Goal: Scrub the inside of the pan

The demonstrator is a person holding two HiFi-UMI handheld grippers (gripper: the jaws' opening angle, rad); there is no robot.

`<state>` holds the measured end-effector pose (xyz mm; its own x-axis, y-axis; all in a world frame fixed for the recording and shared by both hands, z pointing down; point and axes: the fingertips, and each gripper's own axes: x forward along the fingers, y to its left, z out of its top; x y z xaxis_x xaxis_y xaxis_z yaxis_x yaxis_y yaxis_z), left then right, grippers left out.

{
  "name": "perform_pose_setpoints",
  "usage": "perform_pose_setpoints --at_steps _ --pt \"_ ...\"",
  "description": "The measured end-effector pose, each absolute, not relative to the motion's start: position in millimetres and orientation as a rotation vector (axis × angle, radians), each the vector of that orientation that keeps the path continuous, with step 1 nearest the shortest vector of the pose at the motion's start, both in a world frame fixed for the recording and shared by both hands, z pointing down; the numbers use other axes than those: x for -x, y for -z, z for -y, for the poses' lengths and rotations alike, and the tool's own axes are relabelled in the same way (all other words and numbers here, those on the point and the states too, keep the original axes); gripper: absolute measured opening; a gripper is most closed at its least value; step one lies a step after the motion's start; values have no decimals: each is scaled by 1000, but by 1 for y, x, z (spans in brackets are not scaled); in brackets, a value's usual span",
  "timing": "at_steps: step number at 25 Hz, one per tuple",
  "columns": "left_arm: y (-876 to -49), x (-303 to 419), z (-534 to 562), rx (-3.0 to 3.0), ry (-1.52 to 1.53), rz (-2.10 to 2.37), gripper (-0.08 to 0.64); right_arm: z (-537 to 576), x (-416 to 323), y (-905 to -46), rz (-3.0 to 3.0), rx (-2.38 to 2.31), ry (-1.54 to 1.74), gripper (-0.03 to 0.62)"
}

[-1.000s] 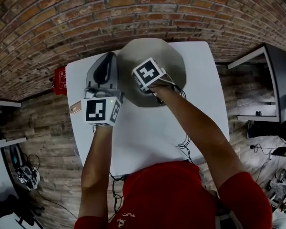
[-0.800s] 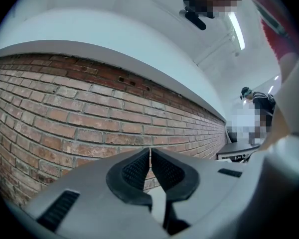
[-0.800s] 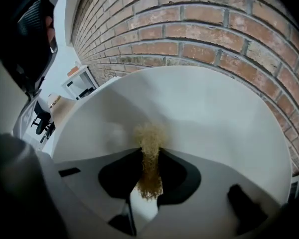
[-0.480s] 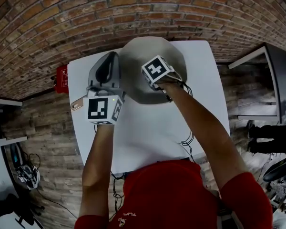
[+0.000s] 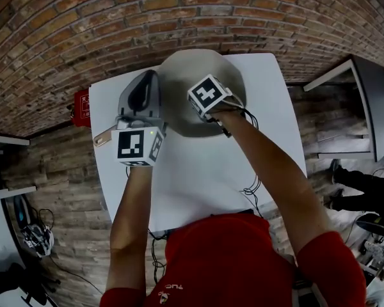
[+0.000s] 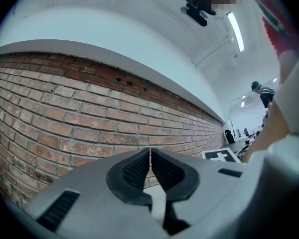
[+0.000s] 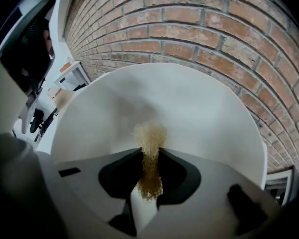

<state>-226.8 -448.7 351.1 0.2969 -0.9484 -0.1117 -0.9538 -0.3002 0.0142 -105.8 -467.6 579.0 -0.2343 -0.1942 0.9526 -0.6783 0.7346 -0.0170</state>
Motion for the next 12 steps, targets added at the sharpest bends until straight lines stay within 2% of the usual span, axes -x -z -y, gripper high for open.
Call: perform_pose_setpoints --at_steps 6,12 --pt "-350 232 441 2470 -141 -1845 23 440 160 -577 1863 -526 -448 87" --pt "-353 236 436 2463 -125 -1856 23 429 170 -588 1857 -437 -402 89"
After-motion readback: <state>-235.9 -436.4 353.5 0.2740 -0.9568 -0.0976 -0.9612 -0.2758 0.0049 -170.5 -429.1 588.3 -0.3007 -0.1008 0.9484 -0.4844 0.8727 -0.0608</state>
